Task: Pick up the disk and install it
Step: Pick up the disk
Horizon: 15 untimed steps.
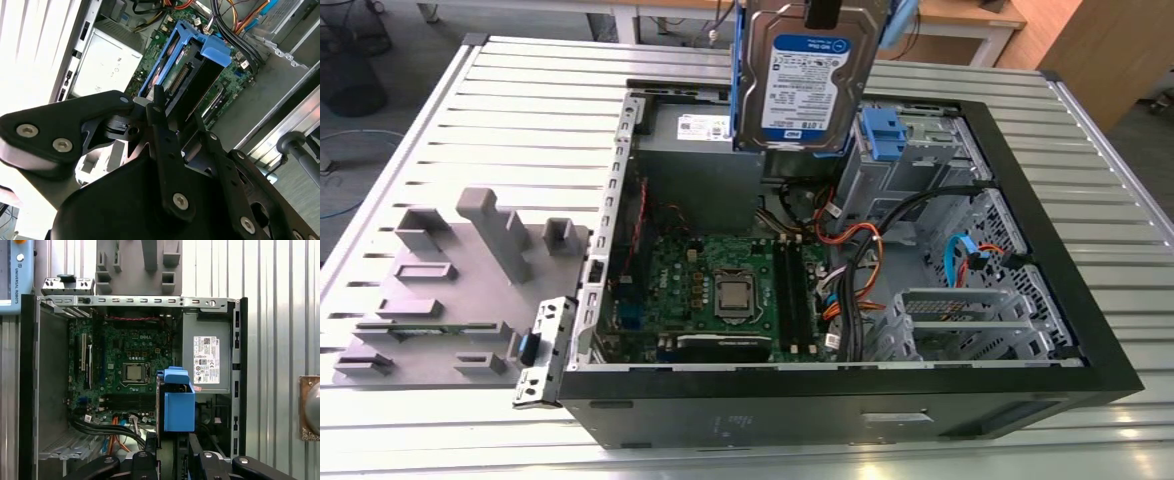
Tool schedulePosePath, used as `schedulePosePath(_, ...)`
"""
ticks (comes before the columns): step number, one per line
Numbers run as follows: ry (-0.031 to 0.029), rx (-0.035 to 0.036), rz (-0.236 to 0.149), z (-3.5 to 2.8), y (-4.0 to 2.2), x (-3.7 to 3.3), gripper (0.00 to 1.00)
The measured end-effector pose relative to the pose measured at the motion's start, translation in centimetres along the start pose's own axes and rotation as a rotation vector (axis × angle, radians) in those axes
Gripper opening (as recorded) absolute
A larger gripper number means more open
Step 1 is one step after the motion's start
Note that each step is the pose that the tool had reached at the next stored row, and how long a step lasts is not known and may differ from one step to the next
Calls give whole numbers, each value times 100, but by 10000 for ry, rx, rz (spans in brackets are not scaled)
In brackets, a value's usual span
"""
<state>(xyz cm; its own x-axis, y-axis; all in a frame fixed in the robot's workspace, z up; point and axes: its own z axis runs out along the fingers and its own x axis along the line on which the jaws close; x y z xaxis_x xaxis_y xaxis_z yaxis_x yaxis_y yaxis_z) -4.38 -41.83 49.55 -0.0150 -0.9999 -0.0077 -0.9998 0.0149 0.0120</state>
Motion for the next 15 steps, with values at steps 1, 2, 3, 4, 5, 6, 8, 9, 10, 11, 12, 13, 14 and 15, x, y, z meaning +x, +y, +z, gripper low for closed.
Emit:
schedulePosePath(1,1,0,0,0,0,4,35)
schedulePosePath(2,1,0,0,1,0,9,35)
schedulePosePath(3,0,0,-1,2,0,14,35)
schedulePosePath(4,0,0,0,3,0,19,35)
schedulePosePath(5,0,0,0,4,0,24,35)
schedulePosePath(6,1,0,0,5,0,30,35)
schedulePosePath(8,0,0,0,8,-1,42,35)
schedulePosePath(9,0,0,1,9,-1,49,35)
schedulePosePath(10,0,0,0,11,-1,55,35)
schedulePosePath(11,0,0,0,12,-1,61,35)
schedulePosePath(12,0,0,0,14,-1,67,35)
schedulePosePath(13,0,0,0,16,-1,72,35)
schedulePosePath(14,-2,1,1,18,-1,77,35)
schedulePosePath(15,-1,1,0,19,-1,81,35)
